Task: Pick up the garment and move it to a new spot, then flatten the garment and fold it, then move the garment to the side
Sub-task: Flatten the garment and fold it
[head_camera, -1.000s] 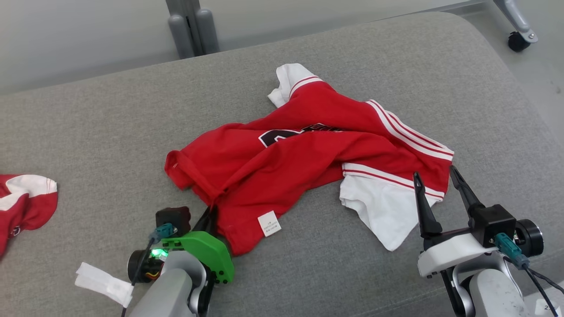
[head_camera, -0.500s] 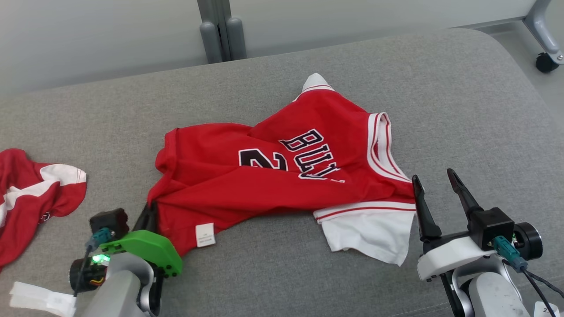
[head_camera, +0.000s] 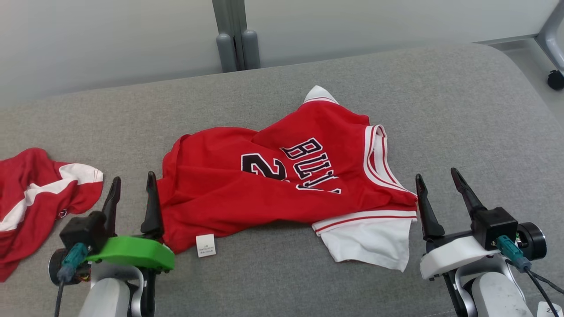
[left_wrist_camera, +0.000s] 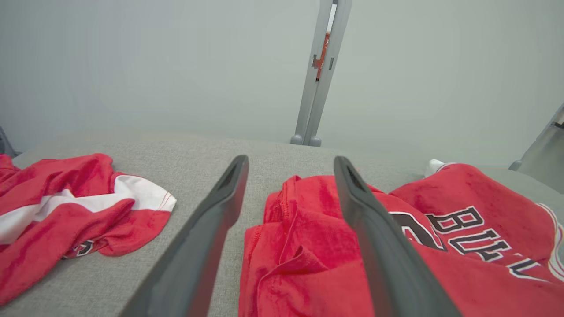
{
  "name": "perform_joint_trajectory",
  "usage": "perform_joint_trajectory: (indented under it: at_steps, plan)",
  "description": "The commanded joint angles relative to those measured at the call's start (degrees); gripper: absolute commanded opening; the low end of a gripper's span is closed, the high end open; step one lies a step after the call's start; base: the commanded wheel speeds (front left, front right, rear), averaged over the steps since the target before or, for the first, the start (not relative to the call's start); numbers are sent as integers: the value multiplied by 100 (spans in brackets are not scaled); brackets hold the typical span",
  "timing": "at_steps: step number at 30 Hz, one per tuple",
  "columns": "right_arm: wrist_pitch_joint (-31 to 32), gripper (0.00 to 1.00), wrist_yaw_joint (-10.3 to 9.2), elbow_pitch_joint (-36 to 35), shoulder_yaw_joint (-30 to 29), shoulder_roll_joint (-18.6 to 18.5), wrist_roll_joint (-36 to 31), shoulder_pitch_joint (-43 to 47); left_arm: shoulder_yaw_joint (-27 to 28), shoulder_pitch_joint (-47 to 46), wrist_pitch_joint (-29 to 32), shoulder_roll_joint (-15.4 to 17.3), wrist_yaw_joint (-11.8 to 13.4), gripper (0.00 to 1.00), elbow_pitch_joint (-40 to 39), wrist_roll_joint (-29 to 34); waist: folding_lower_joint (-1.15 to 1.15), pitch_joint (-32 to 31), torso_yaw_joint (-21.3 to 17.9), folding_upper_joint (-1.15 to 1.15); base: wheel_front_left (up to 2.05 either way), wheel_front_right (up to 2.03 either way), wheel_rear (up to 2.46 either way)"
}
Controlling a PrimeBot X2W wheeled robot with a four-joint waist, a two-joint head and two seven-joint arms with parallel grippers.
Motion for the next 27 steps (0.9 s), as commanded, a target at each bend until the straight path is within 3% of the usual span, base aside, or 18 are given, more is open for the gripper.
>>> perform_joint_trajectory:
  at_steps: [1,7,12,27]
  plan:
    - [13,100,-8,-31,-32,-7,-17,54,181,158,-2,-59,-106,100,-259,143,0,-50,46,0,0,0,0]
    - [84,100,-8,-68,-129,-7,51,67,769,775,-1,-357,-501,100,-1155,585,0,-212,169,0,0,0,0]
    - [391,100,-8,-65,-197,-7,237,68,963,1168,-2,-456,-673,100,-1430,839,0,-378,265,0,0,0,0]
    - [622,100,-8,-88,-216,-7,490,234,871,1550,-2,-471,-817,100,-1010,777,0,-596,363,0,0,0,0]
